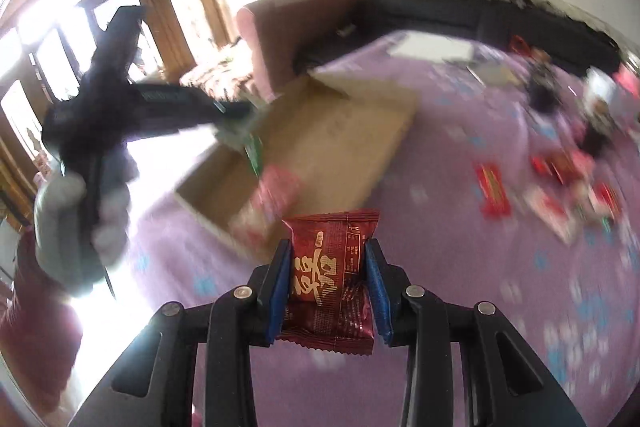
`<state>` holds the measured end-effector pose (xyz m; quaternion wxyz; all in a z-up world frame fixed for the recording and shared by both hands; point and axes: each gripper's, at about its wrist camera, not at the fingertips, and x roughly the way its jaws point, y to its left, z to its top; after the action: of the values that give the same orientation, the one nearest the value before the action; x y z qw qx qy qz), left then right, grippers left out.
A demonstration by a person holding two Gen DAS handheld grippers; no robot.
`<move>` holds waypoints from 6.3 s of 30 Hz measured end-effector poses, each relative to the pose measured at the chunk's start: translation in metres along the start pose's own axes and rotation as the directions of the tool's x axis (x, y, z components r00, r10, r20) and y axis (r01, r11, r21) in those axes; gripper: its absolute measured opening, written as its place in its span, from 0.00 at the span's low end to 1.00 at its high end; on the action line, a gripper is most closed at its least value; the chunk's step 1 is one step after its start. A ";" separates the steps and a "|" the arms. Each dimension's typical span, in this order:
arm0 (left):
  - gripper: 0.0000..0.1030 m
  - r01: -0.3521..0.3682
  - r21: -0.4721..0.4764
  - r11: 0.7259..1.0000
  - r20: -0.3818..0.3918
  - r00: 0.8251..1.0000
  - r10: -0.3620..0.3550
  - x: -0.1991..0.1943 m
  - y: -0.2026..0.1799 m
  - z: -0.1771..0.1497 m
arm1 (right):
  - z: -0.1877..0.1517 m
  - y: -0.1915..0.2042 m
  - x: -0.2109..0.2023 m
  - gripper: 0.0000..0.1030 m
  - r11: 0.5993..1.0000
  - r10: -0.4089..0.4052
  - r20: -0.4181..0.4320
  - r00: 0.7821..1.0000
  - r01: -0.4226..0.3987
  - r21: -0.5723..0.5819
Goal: Organize snacks
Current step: 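Carry both packets over the box and release them inside, then move both grippers back toward the remaining snacks on the table, then grasp the red bar with the left gripper while the right grasps the white-and-red packet, then carry both snacks over the cardboard box and open both grippers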
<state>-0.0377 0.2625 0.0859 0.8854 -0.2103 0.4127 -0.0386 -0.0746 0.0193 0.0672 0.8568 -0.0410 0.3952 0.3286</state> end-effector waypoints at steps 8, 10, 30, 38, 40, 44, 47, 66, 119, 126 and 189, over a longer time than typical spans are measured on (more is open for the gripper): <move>0.14 -0.089 -0.012 0.996 -0.077 0.993 0.088 0.052 0.018 0.031 | 0.053 0.024 0.104 0.35 0.995 -0.036 -0.089 0.995 0.028 -0.092; 0.14 -0.102 -0.015 0.995 -0.096 0.990 0.100 0.062 0.021 0.033 | 0.054 0.023 0.121 0.35 0.995 -0.049 -0.111 0.993 0.039 -0.090; 0.25 -0.135 -0.054 0.989 -0.127 0.984 0.127 0.070 0.030 0.036 | 0.060 0.020 0.132 0.64 0.993 -0.061 -0.078 0.995 0.053 -0.101; 0.47 -0.167 -0.022 0.986 -0.024 0.986 0.166 0.025 0.008 0.033 | 0.056 0.024 0.092 0.64 0.993 -0.061 -0.005 0.998 0.060 -0.102; 0.47 -0.188 0.009 0.982 0.012 0.982 0.187 0.013 -0.004 0.029 | 0.052 0.023 0.083 0.65 0.994 -0.062 0.008 0.998 0.062 -0.093; 0.47 -0.213 0.090 0.973 0.085 0.975 0.205 -0.011 -0.035 0.014 | 0.040 0.014 0.063 0.66 0.993 -0.090 0.031 0.995 0.092 -0.078; 0.51 -0.260 0.150 0.954 0.186 0.955 0.231 -0.029 -0.064 0.003 | 0.031 0.005 0.050 0.66 0.986 -0.141 0.049 0.989 0.144 -0.082; 0.84 -0.282 0.230 0.932 0.297 0.932 0.208 -0.020 -0.169 -0.025 | -0.024 -0.116 -0.051 0.68 0.919 -0.395 0.125 0.910 0.388 0.075; 0.27 -0.125 0.303 0.945 -0.238 0.950 0.202 0.194 -0.219 -0.039 | -0.002 -0.243 0.068 0.52 0.974 -0.211 -0.077 0.975 0.216 0.071; 0.19 -0.094 0.319 0.943 -0.237 0.956 0.175 0.188 -0.223 -0.046 | -0.007 -0.242 0.060 0.30 0.963 -0.236 -0.093 0.967 0.245 0.110; 0.18 -0.274 0.026 0.961 -0.128 0.953 0.275 0.107 0.011 0.045 | 0.096 -0.046 0.172 0.48 0.998 -0.067 -0.089 0.994 0.068 0.006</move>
<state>0.0649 0.2619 0.0310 0.8541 -0.1447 0.4947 0.0694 0.0963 0.1067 0.0036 0.8494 -0.0650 0.4325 0.2955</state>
